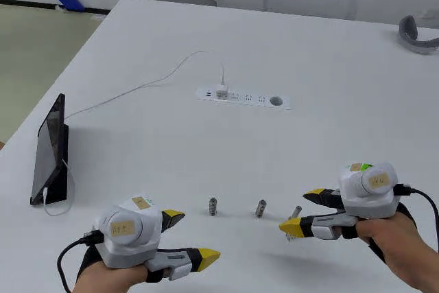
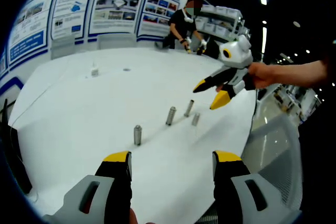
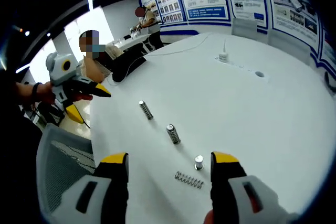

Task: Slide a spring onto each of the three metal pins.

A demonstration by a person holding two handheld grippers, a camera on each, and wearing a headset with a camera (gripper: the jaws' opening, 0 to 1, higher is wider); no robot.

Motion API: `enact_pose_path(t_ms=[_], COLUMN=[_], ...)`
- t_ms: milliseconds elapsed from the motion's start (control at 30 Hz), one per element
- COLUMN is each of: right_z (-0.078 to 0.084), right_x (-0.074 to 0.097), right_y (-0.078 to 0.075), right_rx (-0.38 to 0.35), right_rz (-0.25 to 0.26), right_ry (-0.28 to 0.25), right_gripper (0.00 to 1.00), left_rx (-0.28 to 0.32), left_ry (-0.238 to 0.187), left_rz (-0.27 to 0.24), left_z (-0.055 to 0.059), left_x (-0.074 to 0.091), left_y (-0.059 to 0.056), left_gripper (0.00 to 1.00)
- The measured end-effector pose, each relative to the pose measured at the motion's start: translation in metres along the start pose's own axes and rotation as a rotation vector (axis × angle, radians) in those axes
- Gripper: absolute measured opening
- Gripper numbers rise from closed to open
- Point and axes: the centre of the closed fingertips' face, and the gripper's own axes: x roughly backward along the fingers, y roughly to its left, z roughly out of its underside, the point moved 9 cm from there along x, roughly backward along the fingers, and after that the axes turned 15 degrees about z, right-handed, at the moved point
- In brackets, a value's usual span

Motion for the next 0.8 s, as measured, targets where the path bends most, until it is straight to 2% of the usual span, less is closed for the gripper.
enact_pose_path(t_ms=[467,800], right_z=[0.033,0.057], right_x=[0.025,0.037], right_y=[0.003,0.005], right_rx=[-0.056,-0.068], right_rz=[0.054,0.086], right_ry=[0.005,0.038], right_gripper=[0.68,0.72], left_rx=[-0.014,-0.035], left_ry=[0.022,0.048], left_rz=[0.024,0.061], left_z=[-0.003,-0.007], left_x=[-0.012,-0.026], left_y=[-0.001,-0.008], left_gripper=[0.63,0.64])
